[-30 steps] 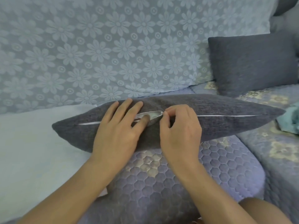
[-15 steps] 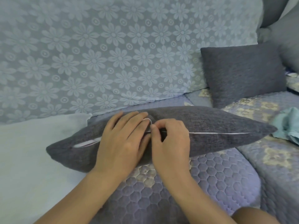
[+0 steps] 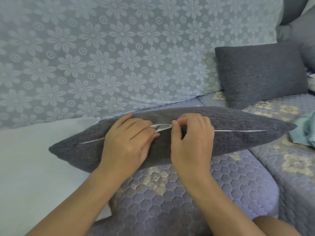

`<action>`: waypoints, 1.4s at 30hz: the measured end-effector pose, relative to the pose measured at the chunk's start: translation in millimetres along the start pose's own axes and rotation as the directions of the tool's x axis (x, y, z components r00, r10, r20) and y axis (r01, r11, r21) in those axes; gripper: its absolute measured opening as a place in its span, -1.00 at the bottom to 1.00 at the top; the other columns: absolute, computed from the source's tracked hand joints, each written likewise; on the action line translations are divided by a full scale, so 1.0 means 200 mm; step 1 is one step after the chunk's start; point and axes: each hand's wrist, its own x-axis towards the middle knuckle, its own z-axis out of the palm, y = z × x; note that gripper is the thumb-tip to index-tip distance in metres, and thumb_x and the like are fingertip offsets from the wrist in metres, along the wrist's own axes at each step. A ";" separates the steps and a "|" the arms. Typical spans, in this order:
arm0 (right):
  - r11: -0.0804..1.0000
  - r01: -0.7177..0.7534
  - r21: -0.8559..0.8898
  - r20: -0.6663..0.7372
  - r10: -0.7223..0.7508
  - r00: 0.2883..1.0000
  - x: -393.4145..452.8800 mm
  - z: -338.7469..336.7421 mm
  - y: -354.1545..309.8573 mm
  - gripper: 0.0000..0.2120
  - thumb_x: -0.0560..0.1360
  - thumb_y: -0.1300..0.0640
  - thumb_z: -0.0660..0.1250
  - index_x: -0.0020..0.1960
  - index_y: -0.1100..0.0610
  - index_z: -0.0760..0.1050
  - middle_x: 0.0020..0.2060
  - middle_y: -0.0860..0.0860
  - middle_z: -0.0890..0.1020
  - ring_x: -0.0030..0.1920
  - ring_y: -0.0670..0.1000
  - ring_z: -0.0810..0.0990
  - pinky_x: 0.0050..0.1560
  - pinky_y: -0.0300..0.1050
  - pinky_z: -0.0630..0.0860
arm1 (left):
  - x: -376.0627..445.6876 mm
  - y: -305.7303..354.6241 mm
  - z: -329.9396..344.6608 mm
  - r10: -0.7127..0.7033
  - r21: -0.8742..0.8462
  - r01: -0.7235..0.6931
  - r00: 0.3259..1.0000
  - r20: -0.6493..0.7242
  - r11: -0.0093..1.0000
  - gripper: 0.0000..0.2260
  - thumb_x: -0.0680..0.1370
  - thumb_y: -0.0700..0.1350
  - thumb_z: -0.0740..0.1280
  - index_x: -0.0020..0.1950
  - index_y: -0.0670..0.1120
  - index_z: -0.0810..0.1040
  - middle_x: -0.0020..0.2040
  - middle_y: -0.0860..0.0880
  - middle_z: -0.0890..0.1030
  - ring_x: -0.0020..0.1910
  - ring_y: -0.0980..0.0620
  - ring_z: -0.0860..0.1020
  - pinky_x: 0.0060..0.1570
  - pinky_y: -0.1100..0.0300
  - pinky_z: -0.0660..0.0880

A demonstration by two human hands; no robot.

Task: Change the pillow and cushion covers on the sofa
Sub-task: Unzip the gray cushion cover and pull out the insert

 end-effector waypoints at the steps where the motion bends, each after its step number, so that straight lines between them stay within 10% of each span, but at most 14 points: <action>1: 0.999 -0.015 -0.029 -0.016 0.015 1.000 0.03 -0.02 0.02 -0.87 0.58 0.13 0.31 -0.15 0.07 0.47 -0.18 -0.09 0.53 -0.08 -0.04 0.41 0.06 -0.05 0.36 | 0.01 -0.01 0.00 -0.005 0.013 0.005 1.000 -0.023 1.000 -0.86 0.62 -0.17 0.42 -0.09 -0.18 0.71 -0.04 -0.08 0.71 -0.07 -0.09 0.67 0.14 -0.13 0.54; 6: 0.955 -0.270 -0.121 -0.236 0.236 0.943 0.26 -0.17 0.33 -0.86 0.58 0.12 0.28 -0.12 0.14 0.51 -0.14 0.08 0.57 -0.01 0.16 0.49 0.06 0.12 0.39 | 0.01 -0.13 -0.06 -0.133 0.127 0.141 0.989 -0.071 0.982 -0.81 0.65 -0.17 0.36 -0.08 -0.22 0.70 -0.07 -0.13 0.70 -0.09 -0.15 0.65 0.10 -0.06 0.56; 10: 0.891 -0.454 0.012 -0.307 0.435 0.846 0.35 -0.27 0.52 -0.88 0.62 0.08 0.25 -0.06 0.09 0.47 -0.10 0.01 0.53 0.06 0.13 0.51 0.04 -0.13 0.32 | 0.06 -0.14 -0.06 -0.200 0.204 0.178 0.975 0.093 0.963 -0.77 0.67 -0.09 0.29 -0.02 -0.18 0.68 -0.04 -0.11 0.66 -0.07 -0.17 0.58 0.04 -0.06 0.49; 17: 0.920 -0.389 0.047 -0.266 0.387 0.883 0.29 -0.35 0.56 -0.89 0.61 0.14 0.29 -0.10 0.08 0.47 -0.13 0.00 0.51 -0.08 0.00 0.48 -0.03 -0.23 0.30 | 0.11 0.10 0.07 0.039 0.035 -0.059 0.905 0.424 0.998 -0.63 0.61 0.21 0.29 0.20 -0.03 0.65 0.28 -0.10 0.55 0.27 -0.14 0.50 0.33 -0.12 0.41; 24: 0.852 -0.518 0.078 -0.351 0.510 0.785 0.31 -0.51 0.73 -0.92 0.61 0.16 0.28 -0.07 0.10 0.45 -0.04 0.09 0.54 -0.04 0.03 0.49 0.04 -0.11 0.39 | 0.03 0.14 0.08 0.140 -0.042 -0.133 0.937 0.320 0.990 -0.74 0.66 -0.01 0.30 -0.06 -0.11 0.70 -0.05 -0.01 0.64 -0.04 -0.08 0.59 0.17 0.02 0.50; 33: 0.741 -0.623 0.250 -0.157 0.667 0.729 0.18 -0.50 0.80 -0.68 0.45 -0.06 0.30 0.19 -0.04 0.52 0.18 0.06 0.55 0.09 -0.04 0.61 0.18 0.18 0.57 | 0.02 0.27 0.05 -0.055 -0.045 0.084 0.895 0.442 0.995 -0.57 0.68 0.08 0.13 0.40 -0.12 0.55 0.28 -0.12 0.51 0.20 -0.16 0.49 0.18 -0.05 0.45; 38: 0.751 -0.596 0.284 -0.098 0.642 0.761 0.10 -0.51 0.75 -0.29 0.46 0.41 0.24 0.56 0.04 0.23 0.41 -0.07 0.29 0.32 -0.14 0.39 0.31 -0.15 0.40 | 0.16 0.34 0.08 -0.169 0.144 0.109 0.839 0.517 0.984 -0.57 0.64 0.07 0.14 0.46 -0.05 0.47 0.44 -0.13 0.41 0.36 -0.18 0.41 0.27 -0.12 0.46; 42: 0.542 -0.702 0.462 -0.018 0.797 0.604 0.14 -0.58 0.87 -0.31 0.49 0.47 0.12 0.55 0.03 0.28 0.42 0.06 0.46 0.30 -0.01 0.51 0.24 -0.05 0.48 | 0.25 0.35 0.10 -0.168 0.160 0.092 0.804 0.570 0.983 -0.57 0.61 0.01 0.25 0.49 0.03 0.41 0.42 -0.06 0.48 0.29 -0.15 0.51 0.20 -0.09 0.49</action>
